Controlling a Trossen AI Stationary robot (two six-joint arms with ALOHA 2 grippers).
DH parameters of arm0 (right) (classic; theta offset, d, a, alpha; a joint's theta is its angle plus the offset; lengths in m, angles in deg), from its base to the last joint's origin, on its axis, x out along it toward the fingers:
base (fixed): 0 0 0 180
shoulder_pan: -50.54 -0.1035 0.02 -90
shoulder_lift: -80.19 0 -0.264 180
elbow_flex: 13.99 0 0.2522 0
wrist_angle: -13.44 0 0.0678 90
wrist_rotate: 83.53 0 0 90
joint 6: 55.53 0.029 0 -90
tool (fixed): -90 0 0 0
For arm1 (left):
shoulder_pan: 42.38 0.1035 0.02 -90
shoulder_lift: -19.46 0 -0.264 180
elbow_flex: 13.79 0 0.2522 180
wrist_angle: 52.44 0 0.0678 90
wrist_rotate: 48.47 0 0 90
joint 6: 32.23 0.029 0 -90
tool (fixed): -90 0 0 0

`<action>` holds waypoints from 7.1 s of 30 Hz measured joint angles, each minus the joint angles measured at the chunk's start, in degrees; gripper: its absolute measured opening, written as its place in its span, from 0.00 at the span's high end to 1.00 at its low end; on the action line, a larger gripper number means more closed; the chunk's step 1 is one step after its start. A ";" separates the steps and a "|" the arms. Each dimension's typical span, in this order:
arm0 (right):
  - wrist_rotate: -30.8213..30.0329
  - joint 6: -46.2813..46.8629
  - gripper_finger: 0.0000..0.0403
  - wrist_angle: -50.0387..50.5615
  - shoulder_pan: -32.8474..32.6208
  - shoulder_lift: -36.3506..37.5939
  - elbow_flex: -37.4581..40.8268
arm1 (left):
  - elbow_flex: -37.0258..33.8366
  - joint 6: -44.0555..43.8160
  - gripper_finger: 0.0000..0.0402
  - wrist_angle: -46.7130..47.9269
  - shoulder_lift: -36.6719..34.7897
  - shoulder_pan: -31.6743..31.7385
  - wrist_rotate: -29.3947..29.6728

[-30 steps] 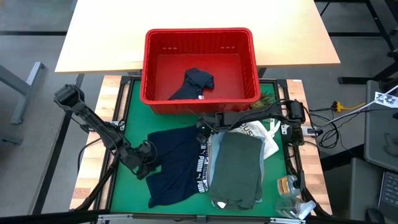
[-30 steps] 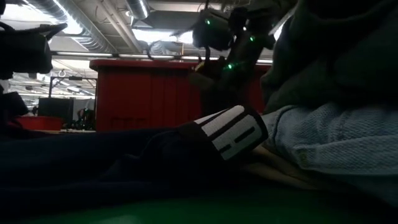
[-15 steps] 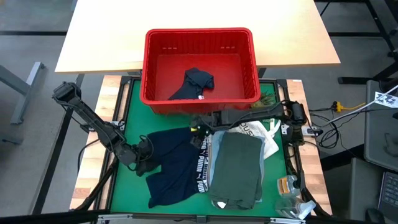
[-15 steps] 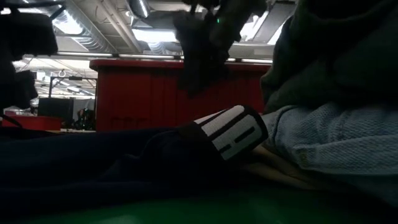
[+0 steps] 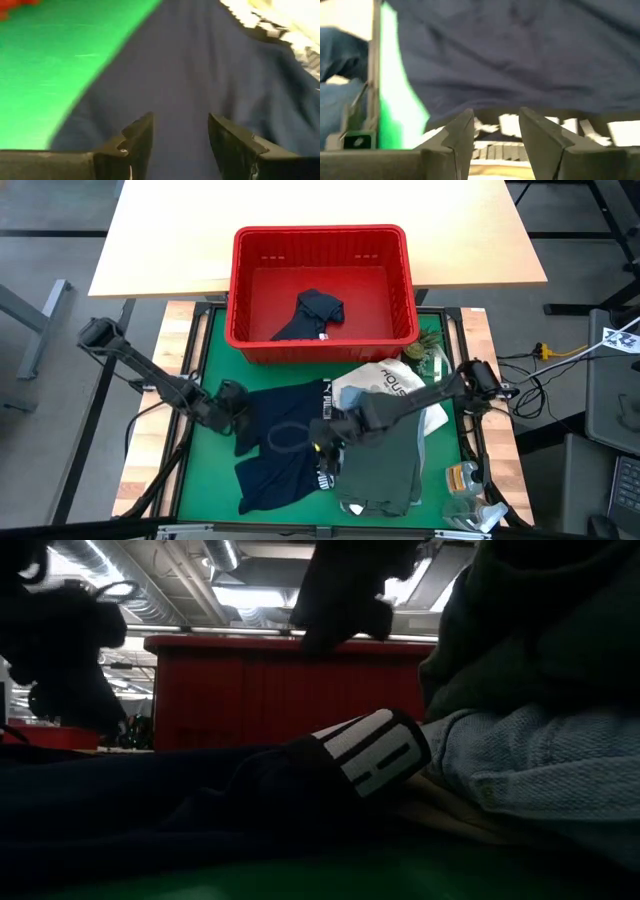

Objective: Fold Laundry from Bin
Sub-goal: Fold the dark blue boxer

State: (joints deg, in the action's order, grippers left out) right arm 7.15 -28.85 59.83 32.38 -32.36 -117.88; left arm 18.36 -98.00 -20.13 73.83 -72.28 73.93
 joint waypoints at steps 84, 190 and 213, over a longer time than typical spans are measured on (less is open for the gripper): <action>11.41 12.31 0.61 5.96 -1.28 -12.76 -6.19 | -0.44 1.64 0.55 16.75 -5.84 10.87 -19.06; 2.80 -10.81 0.59 19.83 -15.00 -13.55 -24.09 | 44.99 21.85 0.62 -25.65 49.60 -22.07 -10.63; -1.74 -13.73 0.59 22.92 -15.57 -20.22 -24.09 | 45.29 10.40 0.42 -23.94 53.04 -21.89 -18.65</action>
State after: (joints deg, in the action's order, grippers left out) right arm 5.41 -42.58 82.75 16.81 -52.58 -141.97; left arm 63.65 -87.60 -44.07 126.87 -94.17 55.28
